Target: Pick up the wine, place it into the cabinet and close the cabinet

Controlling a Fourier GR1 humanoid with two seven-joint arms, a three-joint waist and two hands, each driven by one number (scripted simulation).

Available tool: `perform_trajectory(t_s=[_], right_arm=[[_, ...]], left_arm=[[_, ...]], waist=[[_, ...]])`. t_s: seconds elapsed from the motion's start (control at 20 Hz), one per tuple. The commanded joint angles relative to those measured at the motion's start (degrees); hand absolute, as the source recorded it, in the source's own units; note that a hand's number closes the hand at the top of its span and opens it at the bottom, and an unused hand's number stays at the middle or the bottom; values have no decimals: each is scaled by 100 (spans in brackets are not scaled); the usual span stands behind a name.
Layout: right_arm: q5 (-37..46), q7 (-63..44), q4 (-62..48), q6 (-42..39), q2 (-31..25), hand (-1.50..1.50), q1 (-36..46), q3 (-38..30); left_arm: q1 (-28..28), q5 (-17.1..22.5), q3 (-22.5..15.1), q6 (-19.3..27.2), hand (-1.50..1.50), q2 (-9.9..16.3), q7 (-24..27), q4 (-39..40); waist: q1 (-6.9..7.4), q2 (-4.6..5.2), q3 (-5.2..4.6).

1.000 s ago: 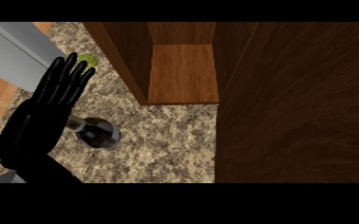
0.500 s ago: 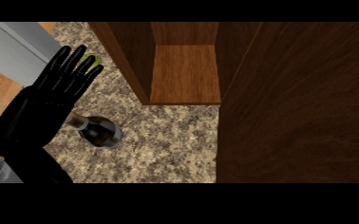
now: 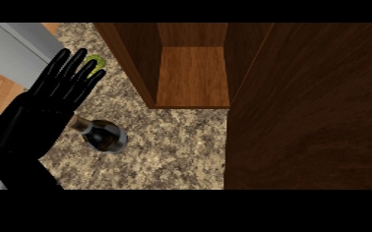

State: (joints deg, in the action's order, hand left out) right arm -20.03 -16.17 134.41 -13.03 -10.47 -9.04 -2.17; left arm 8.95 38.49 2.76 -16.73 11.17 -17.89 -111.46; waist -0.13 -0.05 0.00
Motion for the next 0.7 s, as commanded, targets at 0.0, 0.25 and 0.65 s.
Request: perform_trajectory(t_s=[0.0,0.25,0.65], right_arm=[[-434,-744,-77,244,-281,-150,787,-422],[-54,-346,422,-94,189,-150,-77,15],[-143,-254,124,-348,130,-150,-11,-334]], left_arm=[[-252,-118,-212,276,-150,-121,-296,-604],[-524,-87,86,-255,-150,-72,39,-213],[-358,-203,206,183,-150,-12,-487,-482]], waist=[[37,0,-1],[1,-1,-1],[0,-2,1]])
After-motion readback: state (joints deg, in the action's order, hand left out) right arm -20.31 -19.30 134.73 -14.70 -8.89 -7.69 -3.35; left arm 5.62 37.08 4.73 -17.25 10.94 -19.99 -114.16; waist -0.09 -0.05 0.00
